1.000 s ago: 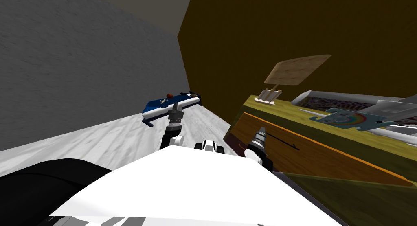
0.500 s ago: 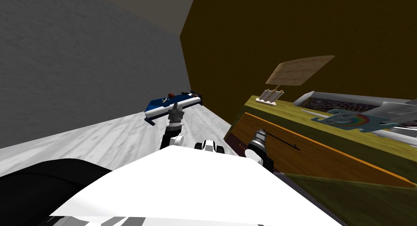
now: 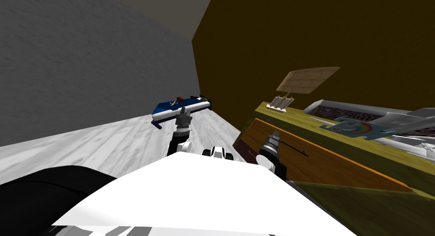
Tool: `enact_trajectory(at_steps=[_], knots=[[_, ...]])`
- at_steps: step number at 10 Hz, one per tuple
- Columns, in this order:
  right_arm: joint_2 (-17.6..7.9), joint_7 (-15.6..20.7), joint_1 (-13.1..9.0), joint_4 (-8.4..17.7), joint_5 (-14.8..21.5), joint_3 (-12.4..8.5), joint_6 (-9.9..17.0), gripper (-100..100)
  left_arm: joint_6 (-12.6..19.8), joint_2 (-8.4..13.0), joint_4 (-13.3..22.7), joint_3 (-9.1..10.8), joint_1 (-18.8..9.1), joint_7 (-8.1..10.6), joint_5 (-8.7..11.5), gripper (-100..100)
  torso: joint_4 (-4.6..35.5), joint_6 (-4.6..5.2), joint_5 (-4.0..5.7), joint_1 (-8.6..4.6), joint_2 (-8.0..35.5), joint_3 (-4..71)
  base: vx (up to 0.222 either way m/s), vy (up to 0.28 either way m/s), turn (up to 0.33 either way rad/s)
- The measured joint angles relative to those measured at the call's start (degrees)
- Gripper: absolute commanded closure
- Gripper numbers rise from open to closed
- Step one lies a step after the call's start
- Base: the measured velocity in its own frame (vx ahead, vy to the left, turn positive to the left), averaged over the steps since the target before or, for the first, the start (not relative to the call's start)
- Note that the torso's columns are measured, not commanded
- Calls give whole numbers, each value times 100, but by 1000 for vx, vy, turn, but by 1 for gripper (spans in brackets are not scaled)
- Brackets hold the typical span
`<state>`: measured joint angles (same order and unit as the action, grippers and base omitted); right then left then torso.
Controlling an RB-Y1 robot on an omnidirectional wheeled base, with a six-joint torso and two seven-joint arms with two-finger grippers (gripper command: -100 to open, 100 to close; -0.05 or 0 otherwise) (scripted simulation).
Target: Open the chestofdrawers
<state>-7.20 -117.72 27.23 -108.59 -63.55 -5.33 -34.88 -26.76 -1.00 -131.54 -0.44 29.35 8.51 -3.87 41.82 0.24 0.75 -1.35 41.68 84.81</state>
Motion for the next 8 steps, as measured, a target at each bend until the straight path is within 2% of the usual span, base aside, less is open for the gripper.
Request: enact_trajectory(at_steps=[5,8], knots=[[69,-517,25,-106,-191,99,-104,-100,0,0,0,0,0,0,0,0,3,5,-5,10,9,-6,-21,-26,31],[4,-832,20,-131,-289,149,-173,-100,0,0,0,0,0,0,0,0,-1,11,-1,0,4,-3,-25,-22,29]])
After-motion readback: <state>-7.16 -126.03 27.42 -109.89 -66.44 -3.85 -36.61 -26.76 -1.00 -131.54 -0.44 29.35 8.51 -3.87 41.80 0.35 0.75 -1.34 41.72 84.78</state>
